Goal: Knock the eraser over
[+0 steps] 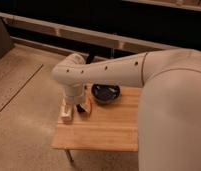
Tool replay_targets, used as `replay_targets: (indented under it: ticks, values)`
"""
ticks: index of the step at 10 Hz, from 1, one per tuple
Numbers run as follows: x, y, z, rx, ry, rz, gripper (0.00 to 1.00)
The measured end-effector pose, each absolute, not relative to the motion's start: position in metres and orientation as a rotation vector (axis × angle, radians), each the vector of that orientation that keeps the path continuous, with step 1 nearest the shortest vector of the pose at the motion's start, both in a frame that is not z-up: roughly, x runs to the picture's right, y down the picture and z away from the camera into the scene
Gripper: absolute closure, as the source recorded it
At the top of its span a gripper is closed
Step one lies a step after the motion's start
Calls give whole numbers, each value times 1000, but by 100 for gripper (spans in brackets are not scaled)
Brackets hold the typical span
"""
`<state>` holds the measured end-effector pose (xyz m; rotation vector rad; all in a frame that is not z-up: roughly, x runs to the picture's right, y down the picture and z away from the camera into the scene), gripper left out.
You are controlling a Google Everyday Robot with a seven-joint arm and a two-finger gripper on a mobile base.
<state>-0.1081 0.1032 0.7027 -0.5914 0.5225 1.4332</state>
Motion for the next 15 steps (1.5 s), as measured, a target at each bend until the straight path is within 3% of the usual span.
replay_targets:
  ticks: [4,9,15]
  values:
    - [-108,101,702,-587,518,1448,35]
    - [-119,65,708,-497,442,1762,35]
    - [-120,66,708,-492,458,1806,35]
